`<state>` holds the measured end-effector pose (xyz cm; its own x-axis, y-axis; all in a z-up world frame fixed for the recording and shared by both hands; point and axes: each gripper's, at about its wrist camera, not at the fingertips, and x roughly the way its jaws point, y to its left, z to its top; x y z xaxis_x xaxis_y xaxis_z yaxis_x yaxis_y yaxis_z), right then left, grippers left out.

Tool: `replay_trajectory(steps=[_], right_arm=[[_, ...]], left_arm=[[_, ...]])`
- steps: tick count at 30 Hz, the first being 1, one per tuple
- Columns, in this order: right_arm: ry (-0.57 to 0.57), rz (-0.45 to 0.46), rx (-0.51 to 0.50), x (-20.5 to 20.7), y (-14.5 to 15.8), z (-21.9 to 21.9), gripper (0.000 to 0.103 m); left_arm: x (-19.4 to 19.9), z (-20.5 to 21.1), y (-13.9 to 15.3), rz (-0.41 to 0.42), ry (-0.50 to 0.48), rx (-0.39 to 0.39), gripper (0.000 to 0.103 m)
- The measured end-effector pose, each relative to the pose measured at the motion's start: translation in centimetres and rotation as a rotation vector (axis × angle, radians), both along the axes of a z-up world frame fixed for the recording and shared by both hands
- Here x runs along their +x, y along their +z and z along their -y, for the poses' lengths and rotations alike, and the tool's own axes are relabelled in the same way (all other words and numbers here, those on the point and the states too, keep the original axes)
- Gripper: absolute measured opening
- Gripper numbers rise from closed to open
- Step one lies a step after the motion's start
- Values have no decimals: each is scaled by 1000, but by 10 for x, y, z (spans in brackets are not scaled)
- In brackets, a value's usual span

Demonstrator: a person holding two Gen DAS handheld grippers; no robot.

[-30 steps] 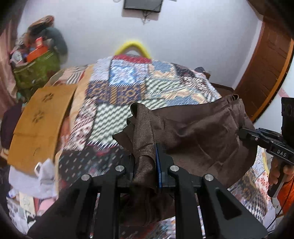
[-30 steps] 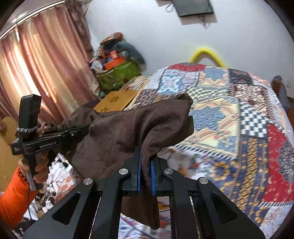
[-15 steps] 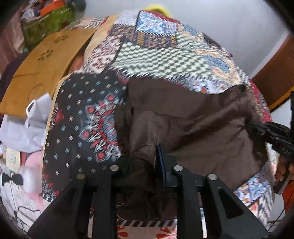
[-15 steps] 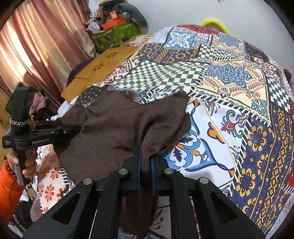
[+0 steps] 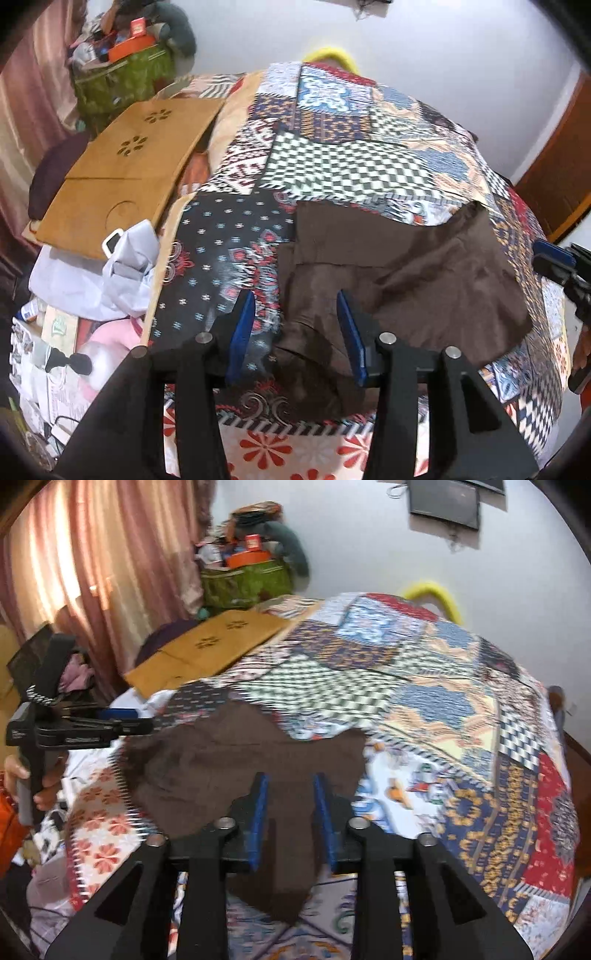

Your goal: Fold small clothes

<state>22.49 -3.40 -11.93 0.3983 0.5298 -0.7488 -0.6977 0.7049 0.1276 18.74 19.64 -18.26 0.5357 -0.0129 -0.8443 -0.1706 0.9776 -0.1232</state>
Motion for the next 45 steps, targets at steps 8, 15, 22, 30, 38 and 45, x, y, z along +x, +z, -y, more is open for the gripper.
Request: replay_trajectory(steps=[8,15,22,30,38,45], right_arm=[[61,-158,-104,0,-52,-32,35],[-12,-170,-69,-2,-48,-2,35],[-61,-51,34,-21,4,15,35],[-70,211,255,-73,106,29,35],[-70,391,394,-137,157,41,35],[-117,460,401,-174,157,43,54]], left_arm=[[5,25,-38,-96,-57,121,51],[-10,5,-49,-116,-3,83,60],[-31,13,17,40,35,72,60],[-88,59,142,381,13,105,60],[-161,108,214,633,-2,200,60],[-204,128,229,730,27,242,86]])
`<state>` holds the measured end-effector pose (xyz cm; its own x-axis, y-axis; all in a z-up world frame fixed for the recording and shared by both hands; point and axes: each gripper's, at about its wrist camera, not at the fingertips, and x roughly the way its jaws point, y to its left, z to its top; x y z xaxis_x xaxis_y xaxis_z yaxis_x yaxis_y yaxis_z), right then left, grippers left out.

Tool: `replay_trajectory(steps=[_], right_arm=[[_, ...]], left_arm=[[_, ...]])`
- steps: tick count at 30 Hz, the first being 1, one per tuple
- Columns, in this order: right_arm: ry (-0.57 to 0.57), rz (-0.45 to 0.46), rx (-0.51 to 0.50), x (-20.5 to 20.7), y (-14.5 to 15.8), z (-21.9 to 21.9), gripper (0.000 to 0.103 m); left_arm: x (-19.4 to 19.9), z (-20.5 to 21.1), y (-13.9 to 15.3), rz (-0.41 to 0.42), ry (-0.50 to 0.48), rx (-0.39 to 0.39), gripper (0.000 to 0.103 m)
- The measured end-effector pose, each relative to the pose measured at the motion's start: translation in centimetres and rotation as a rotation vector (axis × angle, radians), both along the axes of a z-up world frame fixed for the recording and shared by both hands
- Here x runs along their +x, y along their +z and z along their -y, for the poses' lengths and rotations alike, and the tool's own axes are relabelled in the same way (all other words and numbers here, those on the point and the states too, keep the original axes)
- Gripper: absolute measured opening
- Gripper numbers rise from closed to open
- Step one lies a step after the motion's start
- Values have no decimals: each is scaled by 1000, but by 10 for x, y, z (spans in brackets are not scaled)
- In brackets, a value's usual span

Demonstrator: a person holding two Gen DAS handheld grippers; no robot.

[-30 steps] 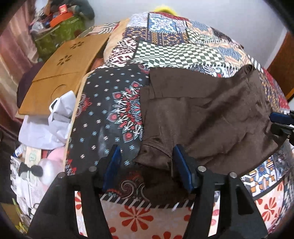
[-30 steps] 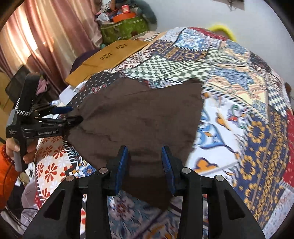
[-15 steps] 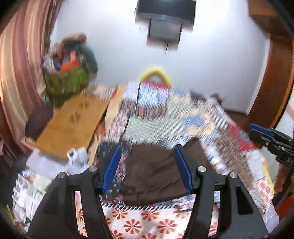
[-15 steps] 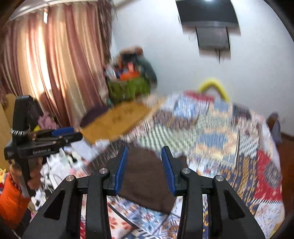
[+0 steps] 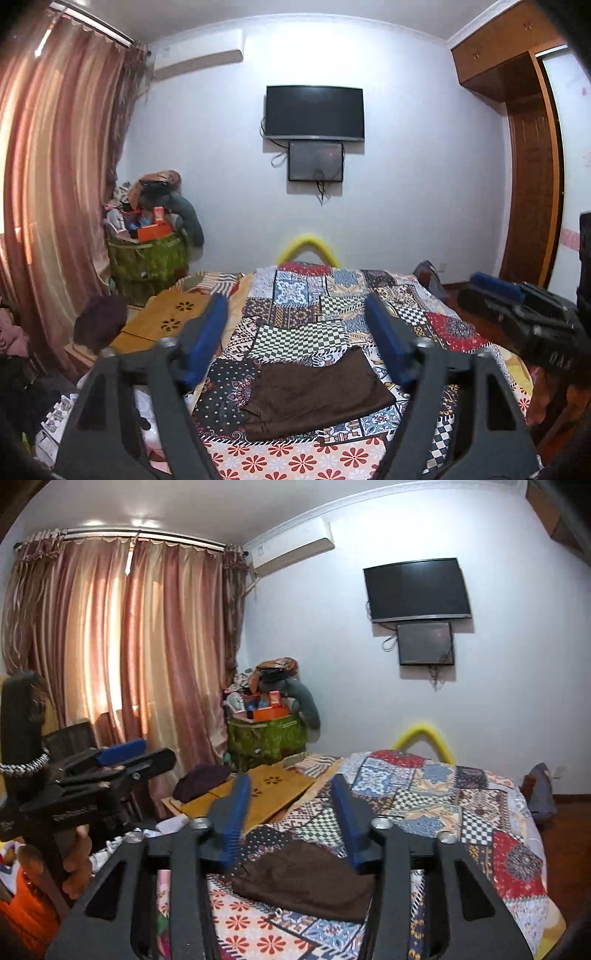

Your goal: Fold small clothes

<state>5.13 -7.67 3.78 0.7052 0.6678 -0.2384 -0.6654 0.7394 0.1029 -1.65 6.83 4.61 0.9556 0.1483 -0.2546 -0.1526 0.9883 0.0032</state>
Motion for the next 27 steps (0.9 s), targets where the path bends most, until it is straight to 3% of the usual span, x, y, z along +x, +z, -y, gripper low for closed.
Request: replay_trajectory(steps=[4,9,27], right_arm=[[-46,-6,-7,-9,-7,2,80],[-111,-3,-18,-9,-11,6,103],[-127,-15,-38,-12,-16,6,103]], left_arm=[[-7,0,-5,7,13,-10,102],[-5,-5,-17,-18,24,-26,103],[-5,0,-29,-37,25,-23,103]])
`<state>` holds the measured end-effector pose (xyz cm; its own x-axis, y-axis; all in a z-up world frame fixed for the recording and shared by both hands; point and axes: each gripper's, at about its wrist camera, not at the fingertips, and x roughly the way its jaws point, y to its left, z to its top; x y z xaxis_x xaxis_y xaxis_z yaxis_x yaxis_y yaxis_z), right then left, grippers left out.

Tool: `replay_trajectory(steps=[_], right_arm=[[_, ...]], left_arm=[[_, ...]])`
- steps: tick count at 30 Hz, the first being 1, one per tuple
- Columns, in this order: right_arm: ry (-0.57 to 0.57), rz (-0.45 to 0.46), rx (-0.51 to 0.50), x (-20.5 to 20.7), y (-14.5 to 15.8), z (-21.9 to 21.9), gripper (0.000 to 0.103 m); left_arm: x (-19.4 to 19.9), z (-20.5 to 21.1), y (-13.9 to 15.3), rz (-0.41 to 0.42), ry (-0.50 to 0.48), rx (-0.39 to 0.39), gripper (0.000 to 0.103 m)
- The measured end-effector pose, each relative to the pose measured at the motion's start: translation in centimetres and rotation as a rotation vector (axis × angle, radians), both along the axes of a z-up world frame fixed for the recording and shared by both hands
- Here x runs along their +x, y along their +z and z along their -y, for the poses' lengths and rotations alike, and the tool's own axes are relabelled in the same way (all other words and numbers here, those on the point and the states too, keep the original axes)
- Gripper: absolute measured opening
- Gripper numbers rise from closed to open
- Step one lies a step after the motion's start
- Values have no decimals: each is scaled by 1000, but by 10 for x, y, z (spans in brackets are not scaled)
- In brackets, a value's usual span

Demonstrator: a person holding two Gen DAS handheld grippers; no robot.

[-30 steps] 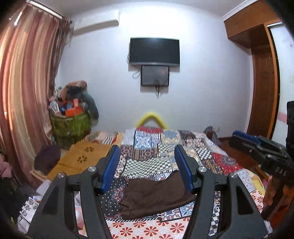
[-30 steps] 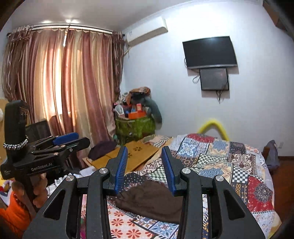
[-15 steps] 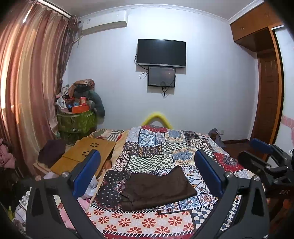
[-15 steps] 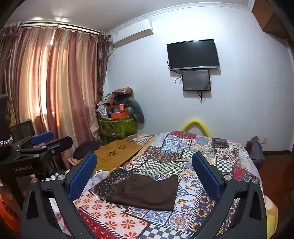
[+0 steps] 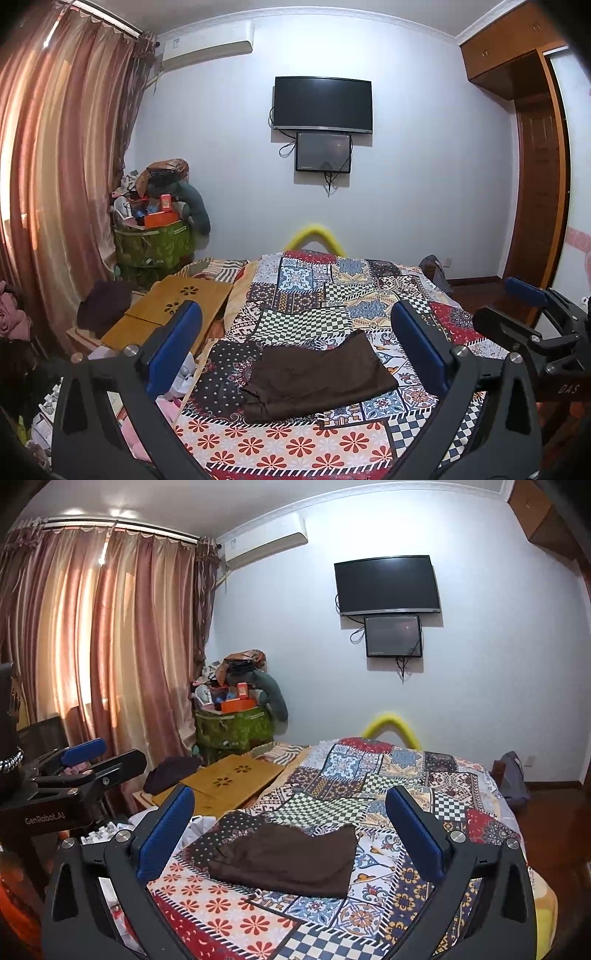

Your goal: Fold small clothes

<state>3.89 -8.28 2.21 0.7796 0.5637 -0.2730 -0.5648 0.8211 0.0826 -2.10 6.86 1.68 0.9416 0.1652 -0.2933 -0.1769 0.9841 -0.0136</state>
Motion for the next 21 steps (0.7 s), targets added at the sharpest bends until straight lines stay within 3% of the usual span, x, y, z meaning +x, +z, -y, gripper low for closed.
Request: replay_trajectory(steps=[12,21], right_arm=[[-3,-9,-4,0,0,1,103],[-9,-13,-2,0,0,3,103]], left_arm=[[5,-6,0,-7,-11,-28,103],[5,-5,-2,-8,-8,-6,103]])
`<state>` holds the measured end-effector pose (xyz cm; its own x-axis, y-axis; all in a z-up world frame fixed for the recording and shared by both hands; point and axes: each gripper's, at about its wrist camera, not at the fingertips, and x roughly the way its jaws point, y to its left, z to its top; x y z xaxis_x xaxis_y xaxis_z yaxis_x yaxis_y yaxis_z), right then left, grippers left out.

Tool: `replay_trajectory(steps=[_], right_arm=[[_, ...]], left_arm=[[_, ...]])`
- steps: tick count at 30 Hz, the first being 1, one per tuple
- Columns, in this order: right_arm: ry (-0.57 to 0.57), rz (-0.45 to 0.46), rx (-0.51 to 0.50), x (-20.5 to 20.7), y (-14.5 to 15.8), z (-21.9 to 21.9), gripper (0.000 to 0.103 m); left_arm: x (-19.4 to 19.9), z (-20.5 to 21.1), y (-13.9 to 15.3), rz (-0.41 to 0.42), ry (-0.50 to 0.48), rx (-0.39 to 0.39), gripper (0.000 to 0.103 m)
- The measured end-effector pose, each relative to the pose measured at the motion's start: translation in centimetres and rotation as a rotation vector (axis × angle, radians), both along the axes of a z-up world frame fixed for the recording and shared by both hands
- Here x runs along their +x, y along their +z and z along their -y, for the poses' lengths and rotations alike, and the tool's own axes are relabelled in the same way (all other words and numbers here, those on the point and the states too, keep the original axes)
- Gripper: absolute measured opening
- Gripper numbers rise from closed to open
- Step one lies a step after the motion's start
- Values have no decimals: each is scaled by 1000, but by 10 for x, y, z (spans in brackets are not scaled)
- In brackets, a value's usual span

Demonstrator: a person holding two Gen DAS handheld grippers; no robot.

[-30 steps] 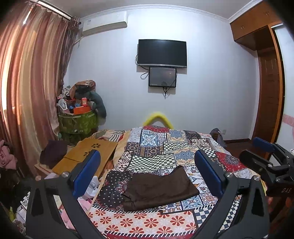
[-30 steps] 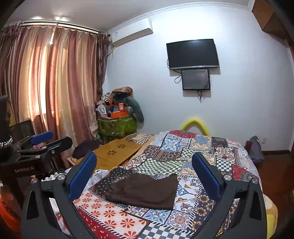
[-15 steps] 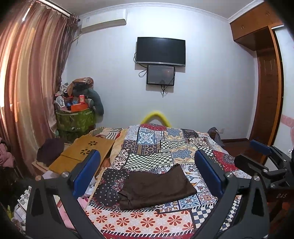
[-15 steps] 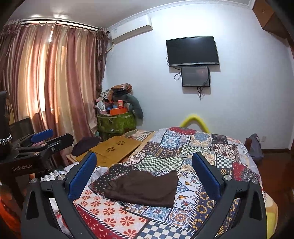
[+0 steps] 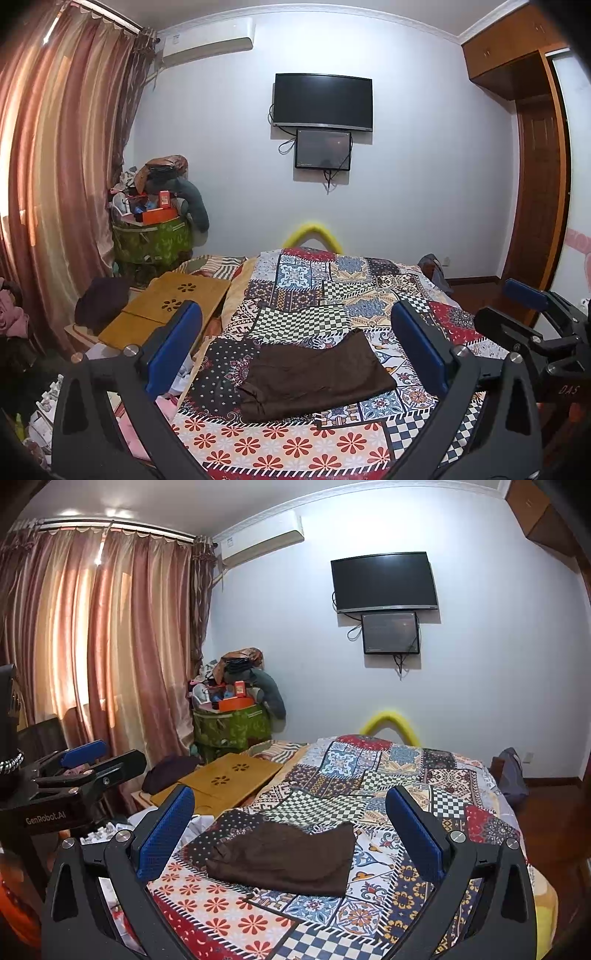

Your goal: Fold small clothes

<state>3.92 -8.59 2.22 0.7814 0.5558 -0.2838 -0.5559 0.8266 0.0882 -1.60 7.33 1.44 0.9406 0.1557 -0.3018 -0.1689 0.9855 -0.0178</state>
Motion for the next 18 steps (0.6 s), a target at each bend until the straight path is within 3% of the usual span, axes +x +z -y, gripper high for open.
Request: replay_trajectory(steps=[18], right_arm=[[5,-6,-2,0,-1,0,103]], left_arm=[[0,-1,-1,-2,-5,-6,103]])
